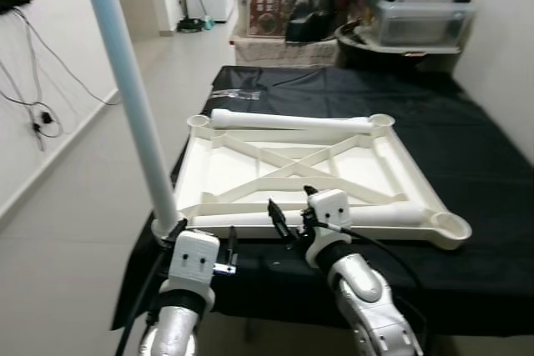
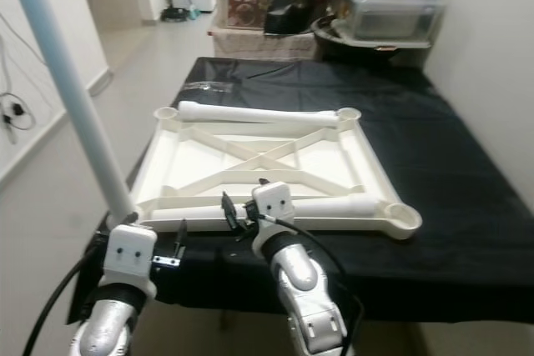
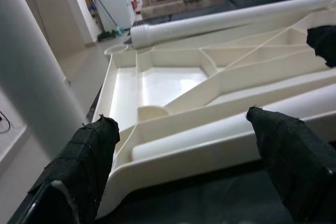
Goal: Building children table
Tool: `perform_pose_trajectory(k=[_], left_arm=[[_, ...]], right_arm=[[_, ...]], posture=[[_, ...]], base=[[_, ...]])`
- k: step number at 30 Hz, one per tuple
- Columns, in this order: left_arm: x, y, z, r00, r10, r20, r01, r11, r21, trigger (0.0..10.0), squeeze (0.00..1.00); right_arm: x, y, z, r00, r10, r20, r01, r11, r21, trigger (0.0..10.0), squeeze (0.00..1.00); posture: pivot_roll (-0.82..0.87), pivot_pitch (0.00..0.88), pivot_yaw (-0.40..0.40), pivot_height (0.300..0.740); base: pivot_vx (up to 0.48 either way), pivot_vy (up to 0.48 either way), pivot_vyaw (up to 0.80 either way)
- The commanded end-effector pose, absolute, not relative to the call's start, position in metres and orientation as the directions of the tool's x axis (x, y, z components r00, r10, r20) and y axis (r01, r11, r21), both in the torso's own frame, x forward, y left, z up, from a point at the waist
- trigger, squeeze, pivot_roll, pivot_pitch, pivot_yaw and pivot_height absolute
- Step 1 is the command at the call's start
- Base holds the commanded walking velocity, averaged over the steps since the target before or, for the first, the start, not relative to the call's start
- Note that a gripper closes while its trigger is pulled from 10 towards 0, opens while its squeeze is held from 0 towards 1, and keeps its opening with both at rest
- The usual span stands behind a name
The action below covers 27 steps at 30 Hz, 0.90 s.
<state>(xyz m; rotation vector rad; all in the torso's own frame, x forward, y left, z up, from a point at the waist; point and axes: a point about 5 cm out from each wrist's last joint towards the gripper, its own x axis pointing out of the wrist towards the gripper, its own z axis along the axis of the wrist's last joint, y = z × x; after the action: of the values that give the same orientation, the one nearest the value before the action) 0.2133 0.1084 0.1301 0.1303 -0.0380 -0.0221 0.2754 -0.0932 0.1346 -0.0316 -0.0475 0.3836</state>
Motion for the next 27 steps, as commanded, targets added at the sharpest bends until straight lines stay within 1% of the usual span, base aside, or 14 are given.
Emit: perform_pose_trajectory(k=[1,6,14,21,23,24,26,27], left_arm=[[0.213,0.106,0.127,0.999,-0.037,0.02,0.034,0.989,0.141,10.0,0.0],[0.213,0.105,0.126,0.999,-0.039,0.019,0.036,0.989,0.146,10.0,0.0],[0.214,0.105,0.126,0.999,-0.044,0.016,0.041,0.989,0.139,10.0,0.0],[0.213,0.107,0.125,1.0,-0.02,0.011,0.018,0.994,0.112,10.0,0.0],[0.213,0.107,0.125,1.0,-0.02,0.011,0.019,0.994,0.11,10.0,0.0],[0.213,0.107,0.125,1.0,-0.02,0.011,0.019,0.994,0.11,10.0,0.0],[0.212,0.106,0.125,1.0,-0.022,0.007,0.021,0.994,0.107,10.0,0.0],[0.212,0.106,0.125,1.0,-0.022,0.007,0.021,0.994,0.107,10.0,0.0]], right_arm=[[0.276,-0.094,0.132,0.929,0.369,0.024,-0.368,0.929,-0.04,10.0,0.0],[0.276,-0.093,0.132,0.929,0.37,0.022,-0.369,0.929,-0.038,10.0,0.0],[0.277,-0.093,0.131,0.928,0.372,0.02,-0.371,0.928,-0.037,10.0,0.0],[0.279,-0.094,0.129,0.93,0.368,0.015,-0.368,0.93,-0.025,10.0,0.0],[0.282,-0.095,0.128,0.933,0.36,0.005,-0.36,0.932,0.033,10.0,0.0],[0.282,-0.095,0.128,0.933,0.36,0.005,-0.36,0.932,0.033,10.0,0.0],[0.298,-0.096,0.132,0.921,0.39,-0.011,-0.387,0.917,0.096,10.0,0.0],[0.298,-0.096,0.132,0.921,0.39,-0.011,-0.387,0.917,0.096,10.0,0.0]], posture=[[-0.02,0.0,0.019,0.74],[-0.02,0.0,0.019,0.74],[-0.02,0.0,0.019,0.74],[-0.01,0.0,0.014,0.74],[-0.01,0.0,0.011,0.74],[-0.01,0.0,0.011,0.74],[0.0,0.0,0.016,0.74],[0.0,0.0,0.016,0.74]], base=[[0.0,-0.439,0.0],[0.0,-0.439,0.0],[0.263,-0.399,0.0],[0.0,0.0,0.0],[0.0,0.0,0.0],[0.0,0.0,0.0],[0.0,0.0,0.0],[0.0,0.0,0.0]])
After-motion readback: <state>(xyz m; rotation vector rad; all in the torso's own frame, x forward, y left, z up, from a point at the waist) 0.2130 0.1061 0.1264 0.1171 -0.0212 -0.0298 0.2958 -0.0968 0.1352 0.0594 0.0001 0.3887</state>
